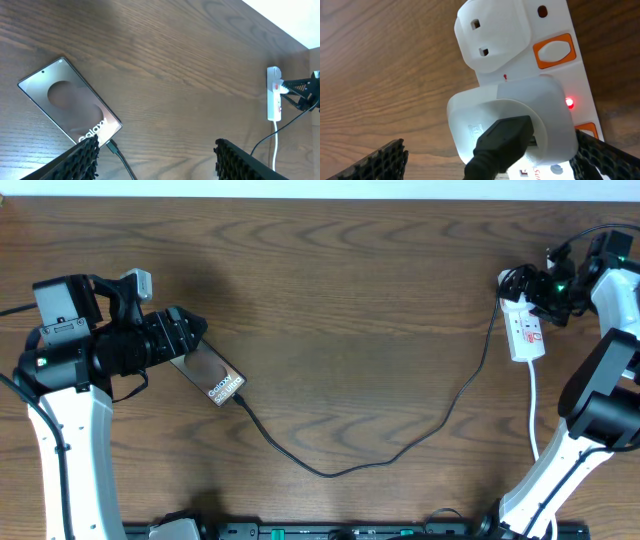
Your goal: Plug charger to phone and switch on socket
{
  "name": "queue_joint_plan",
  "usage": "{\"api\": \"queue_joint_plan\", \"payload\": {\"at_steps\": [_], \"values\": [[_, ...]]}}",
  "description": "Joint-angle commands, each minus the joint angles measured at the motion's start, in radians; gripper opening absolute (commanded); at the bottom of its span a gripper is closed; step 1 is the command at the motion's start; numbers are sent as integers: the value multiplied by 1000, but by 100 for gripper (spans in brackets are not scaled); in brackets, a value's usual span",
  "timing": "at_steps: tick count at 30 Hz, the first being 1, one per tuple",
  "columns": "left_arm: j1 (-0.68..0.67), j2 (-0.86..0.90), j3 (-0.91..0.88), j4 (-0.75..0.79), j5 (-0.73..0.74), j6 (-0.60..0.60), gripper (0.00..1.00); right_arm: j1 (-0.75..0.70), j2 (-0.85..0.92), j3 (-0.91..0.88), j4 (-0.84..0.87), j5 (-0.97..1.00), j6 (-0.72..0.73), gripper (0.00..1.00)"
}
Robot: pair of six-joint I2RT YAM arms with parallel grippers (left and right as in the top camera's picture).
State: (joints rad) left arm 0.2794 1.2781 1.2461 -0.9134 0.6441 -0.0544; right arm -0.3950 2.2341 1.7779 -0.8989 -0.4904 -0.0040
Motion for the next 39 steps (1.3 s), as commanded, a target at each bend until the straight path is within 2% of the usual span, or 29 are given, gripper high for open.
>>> {"api": "queue_joint_plan", "payload": {"at_steps": [1,13,39], "values": [[-4,-2,0,-3,-8,13,73,19,72,3,-44,-140,34,99],[-4,-2,0,-3,-8,13,73,-2,72,133,-154,-140,29,99],[-4,-2,0,-10,-9,14,73,4,72,133,-159,-108,26,99]]}}
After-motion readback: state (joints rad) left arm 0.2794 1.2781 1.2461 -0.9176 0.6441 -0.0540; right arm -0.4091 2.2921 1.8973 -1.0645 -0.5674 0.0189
